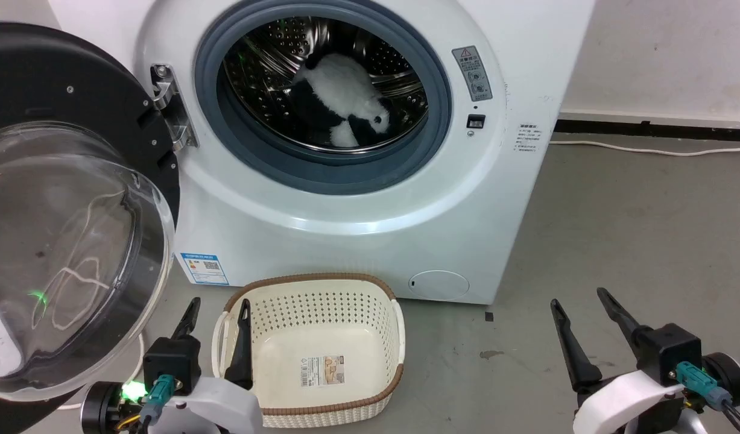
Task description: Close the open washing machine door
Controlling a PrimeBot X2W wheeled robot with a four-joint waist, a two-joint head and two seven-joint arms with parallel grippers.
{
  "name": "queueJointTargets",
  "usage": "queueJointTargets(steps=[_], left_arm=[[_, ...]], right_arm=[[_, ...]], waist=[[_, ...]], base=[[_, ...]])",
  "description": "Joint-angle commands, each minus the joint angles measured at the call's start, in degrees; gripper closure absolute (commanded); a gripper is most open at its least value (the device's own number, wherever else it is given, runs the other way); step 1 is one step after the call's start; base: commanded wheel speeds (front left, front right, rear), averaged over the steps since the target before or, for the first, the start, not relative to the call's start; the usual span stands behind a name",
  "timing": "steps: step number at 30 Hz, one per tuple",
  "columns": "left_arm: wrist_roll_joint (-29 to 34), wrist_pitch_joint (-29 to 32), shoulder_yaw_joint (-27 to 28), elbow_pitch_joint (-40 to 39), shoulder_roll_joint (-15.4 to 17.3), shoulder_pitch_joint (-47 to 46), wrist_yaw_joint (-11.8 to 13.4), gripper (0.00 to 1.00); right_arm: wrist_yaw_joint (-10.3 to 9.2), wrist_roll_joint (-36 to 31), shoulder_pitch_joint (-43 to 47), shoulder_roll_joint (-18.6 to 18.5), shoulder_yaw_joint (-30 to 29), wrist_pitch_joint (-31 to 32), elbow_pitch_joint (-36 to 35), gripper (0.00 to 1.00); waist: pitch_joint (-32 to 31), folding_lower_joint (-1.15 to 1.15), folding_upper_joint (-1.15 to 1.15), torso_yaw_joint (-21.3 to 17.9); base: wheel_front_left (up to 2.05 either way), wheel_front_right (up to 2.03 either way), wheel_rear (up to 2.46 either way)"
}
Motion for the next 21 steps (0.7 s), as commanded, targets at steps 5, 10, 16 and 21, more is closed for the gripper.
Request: queueJointTargets(steps=[5,10,16,21], left_arm=[[0.0,-1.2,-0.3,-0.2,0.3,-0.2,-0.4,0.00],[0.0,-1.7,-0.6,-0.2,0.4,-0.2,-0.6,0.00],[-0.1,-2.4,-1.1,-0.1,0.6,-0.1,-0.8,0.00],[-0.1,-3.0,-1.5,-0.1,0.9,0.2,-1.0,0.00]], right_arm=[[0.01,0.9,0.2,0.0,-0.6,-1.2,0.7,0.00],[0.01,1.1,0.4,0.0,-0.7,-1.7,0.6,0.00],[0.01,1.5,0.7,0.0,-0.9,-2.4,0.6,0.00],[0.01,1.8,1.0,0.0,-0.8,-3.0,0.7,0.00]], waist=[[-0.1,0.00,0.00,0.6],[-0.2,0.00,0.00,1.4],[-0.4,0.00,0.00,3.5],[-0.7,0.00,0.00,5.8]], base=[[0.00,0.00,0.00],[0.00,0.00,0.00],[0.00,0.00,0.00],[0.00,0.00,0.00]])
